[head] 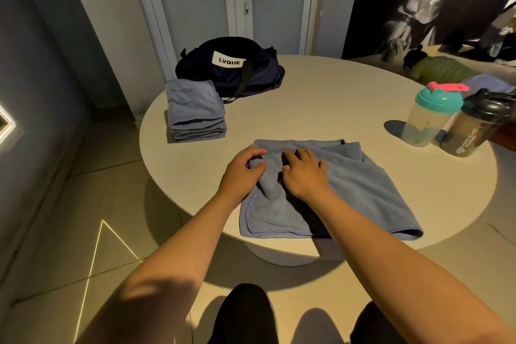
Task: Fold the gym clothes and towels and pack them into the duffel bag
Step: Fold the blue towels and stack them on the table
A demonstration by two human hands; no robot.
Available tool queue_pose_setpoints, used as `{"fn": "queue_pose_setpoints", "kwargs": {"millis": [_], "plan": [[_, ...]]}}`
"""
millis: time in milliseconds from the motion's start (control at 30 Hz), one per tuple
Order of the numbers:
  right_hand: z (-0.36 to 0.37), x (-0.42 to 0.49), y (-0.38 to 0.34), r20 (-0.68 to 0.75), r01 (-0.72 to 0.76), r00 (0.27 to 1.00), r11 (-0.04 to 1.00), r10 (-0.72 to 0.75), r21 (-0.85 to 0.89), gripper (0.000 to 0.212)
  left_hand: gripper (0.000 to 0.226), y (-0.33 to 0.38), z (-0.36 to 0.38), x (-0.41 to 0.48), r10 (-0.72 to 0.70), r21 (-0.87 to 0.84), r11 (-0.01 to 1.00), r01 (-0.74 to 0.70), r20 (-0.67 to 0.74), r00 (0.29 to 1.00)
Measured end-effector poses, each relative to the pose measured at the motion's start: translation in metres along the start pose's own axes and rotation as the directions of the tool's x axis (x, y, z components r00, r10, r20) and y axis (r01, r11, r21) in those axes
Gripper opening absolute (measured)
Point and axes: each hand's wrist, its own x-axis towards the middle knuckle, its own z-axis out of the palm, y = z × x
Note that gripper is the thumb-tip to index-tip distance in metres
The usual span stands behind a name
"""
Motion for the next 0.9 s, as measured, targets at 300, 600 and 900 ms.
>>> {"fn": "queue_pose_setpoints", "kwargs": {"millis": [300,600,900], "plan": [[0.002,0.042,-0.018,-0.096,0.117,0.988,0.993,-0.118,-0.012,0.048,0.050,-0.004,0.009,0.005,-0.018,0.341,0.940,-0.002,0.057,0.998],[0.009,0.059,-0.016,-0.237,0.015,0.971,0.993,0.012,0.113,0.038,0.044,-0.010,0.015,0.007,0.028,0.353,0.935,-0.048,0.061,0.998],[0.001,0.060,-0.001,-0.181,-0.090,0.980,0.996,0.086,-0.016,0.041,0.049,-0.014,0.021,0.013,0.021,0.510,0.858,-0.054,0.069,0.997]]}}
